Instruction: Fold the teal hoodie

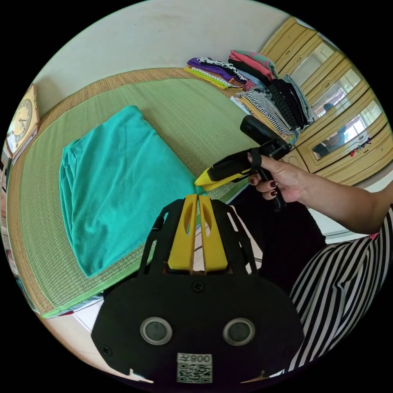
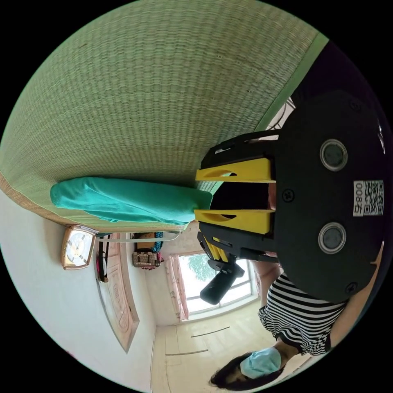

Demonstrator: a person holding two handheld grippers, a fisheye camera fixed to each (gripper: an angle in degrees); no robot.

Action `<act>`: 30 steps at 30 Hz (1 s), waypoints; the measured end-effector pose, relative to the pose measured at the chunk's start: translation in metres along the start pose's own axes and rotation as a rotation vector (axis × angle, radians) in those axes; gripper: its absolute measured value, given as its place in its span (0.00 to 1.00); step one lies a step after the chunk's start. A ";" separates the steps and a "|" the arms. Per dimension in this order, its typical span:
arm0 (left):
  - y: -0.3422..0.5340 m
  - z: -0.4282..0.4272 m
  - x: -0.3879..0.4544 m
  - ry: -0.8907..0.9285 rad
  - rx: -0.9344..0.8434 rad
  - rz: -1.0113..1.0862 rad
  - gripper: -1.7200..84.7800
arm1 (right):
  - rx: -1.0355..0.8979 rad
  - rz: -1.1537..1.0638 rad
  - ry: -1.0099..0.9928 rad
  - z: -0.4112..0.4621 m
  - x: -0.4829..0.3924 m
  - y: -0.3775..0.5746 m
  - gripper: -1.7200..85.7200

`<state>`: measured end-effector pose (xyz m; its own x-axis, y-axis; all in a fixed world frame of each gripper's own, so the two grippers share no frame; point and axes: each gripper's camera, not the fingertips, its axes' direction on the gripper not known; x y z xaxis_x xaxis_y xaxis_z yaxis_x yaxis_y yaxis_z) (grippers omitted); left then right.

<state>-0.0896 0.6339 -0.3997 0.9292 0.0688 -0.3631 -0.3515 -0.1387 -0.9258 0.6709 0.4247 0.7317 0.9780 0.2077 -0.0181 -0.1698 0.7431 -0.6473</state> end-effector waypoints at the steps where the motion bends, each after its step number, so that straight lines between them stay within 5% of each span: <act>1: 0.004 -0.002 -0.005 0.001 0.006 -0.004 0.03 | -0.002 0.002 -0.009 -0.002 0.000 -0.001 0.14; 9: 0.041 -0.016 -0.064 0.105 0.061 -0.149 0.03 | -0.011 0.047 -0.071 -0.012 0.006 0.004 0.09; 23: 0.231 -0.037 -0.258 0.773 0.576 -1.047 0.12 | 0.040 -0.054 -0.143 -0.049 -0.067 0.021 0.04; 30: 0.257 -0.021 -0.289 0.911 0.674 -1.213 0.14 | 0.039 -0.106 -0.149 -0.057 -0.106 0.019 0.04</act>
<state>-0.4456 0.5577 -0.5305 0.3537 -0.7859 0.5072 0.8214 0.0016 -0.5703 0.5713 0.3809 0.6780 0.9626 0.2163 0.1634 -0.0738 0.7891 -0.6098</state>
